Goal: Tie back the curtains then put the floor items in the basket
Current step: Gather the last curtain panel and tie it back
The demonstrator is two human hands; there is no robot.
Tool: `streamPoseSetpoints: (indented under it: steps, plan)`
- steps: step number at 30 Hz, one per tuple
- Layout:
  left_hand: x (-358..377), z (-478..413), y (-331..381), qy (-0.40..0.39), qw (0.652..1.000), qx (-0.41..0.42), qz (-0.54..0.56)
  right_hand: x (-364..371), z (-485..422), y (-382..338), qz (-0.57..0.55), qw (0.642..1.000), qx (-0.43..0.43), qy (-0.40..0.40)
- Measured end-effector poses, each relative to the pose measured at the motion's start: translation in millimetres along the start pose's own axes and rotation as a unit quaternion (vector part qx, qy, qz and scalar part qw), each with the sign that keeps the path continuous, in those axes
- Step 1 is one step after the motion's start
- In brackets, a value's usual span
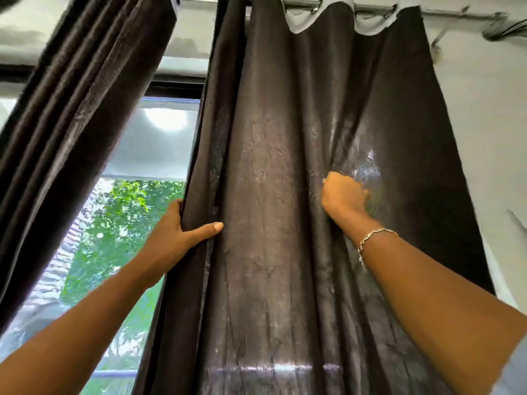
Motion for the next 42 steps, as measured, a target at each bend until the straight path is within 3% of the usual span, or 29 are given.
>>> streamPoseSetpoints:
  steps: [5, 10, 17, 25, 30, 33, 37, 41, 42]
  plan:
    - [-10.0, -0.9, -2.2, -0.003, 1.000, 0.003, 0.009, 6.5, 16.1, -88.4, -0.106, 0.991, -0.069, -0.034]
    - [-31.0, 0.8, -1.3, 0.000, 1.000, -0.007, 0.014, 13.4, 42.6, -192.8, -0.224, 0.960, -0.148, -0.083]
    - [-54.9, 12.7, 2.3, -0.054, 0.991, -0.034, 0.121, 23.1, 72.0, -269.4, -0.268, 0.934, -0.171, -0.162]
    - [-50.9, 20.6, -5.1, -0.011, 0.997, -0.027, 0.068, 8.1, 58.3, -201.5, -0.254, 0.952, -0.123, -0.117]
    - [-33.8, 24.1, -4.4, -0.014, 0.998, -0.004, 0.061, -31.9, 47.3, -122.4, -0.186, 0.977, -0.100, 0.035]
    - [-21.6, 25.5, -3.4, -0.027, 0.997, 0.001, 0.070, -55.6, 36.3, -59.0, -0.152, 0.981, -0.032, 0.114]
    - [-8.1, 28.0, -1.6, -0.039, 0.996, 0.004, 0.076, -44.0, 29.1, 12.0, -0.259, 0.961, 0.097, 0.015]
    - [-3.9, 30.0, -1.4, -0.035, 0.997, 0.007, 0.065, -33.5, 35.3, 35.7, -0.464, 0.871, 0.154, -0.058]
    - [-4.5, 30.8, -1.7, -0.033, 0.998, 0.007, 0.061, -36.0, 38.5, 35.3, -0.470, 0.866, 0.161, -0.061]
Point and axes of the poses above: each hand's wrist, its own z-axis away from the middle knuckle, its own x-axis out of the palm, y = z × x, the point moved 8 cm from there along -z, towards the middle knuckle, and after that the axes turned 1 degree about -z, right-handed, at the moved point
